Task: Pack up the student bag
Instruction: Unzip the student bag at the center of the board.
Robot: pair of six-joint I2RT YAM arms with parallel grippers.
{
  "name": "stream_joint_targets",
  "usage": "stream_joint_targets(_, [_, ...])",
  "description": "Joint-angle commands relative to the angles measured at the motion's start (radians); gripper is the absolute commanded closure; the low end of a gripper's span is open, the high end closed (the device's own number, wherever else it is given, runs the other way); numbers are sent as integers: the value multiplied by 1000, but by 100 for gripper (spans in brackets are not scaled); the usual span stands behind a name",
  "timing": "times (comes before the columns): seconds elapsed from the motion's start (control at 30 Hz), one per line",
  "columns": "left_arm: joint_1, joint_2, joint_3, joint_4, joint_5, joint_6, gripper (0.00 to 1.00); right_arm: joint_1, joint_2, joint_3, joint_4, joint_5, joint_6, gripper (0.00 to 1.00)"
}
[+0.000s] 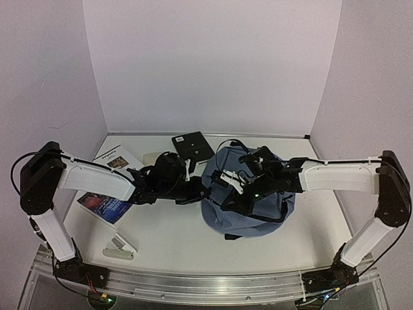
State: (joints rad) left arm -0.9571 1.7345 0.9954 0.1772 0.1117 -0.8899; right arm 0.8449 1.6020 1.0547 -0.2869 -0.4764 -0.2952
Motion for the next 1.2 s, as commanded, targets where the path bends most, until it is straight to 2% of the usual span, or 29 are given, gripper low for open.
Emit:
stream_joint_targets(0.0, [50,56,80,-62,-57,21,100,4,-72,-32,-126,-62,-119,100])
stream_joint_targets(0.4, [149,191,215,-99,-13,91,100,6,-128,-108,-242,-116,-214,100])
stream_joint_targets(0.73, [209,321,394,-143,45,178,100,23,-131,-144,-281,-148,-236,100])
stream_joint_targets(1.17, [274,450,560,-147,128,212,100,73,-109,-170,-307,-147,-276,100])
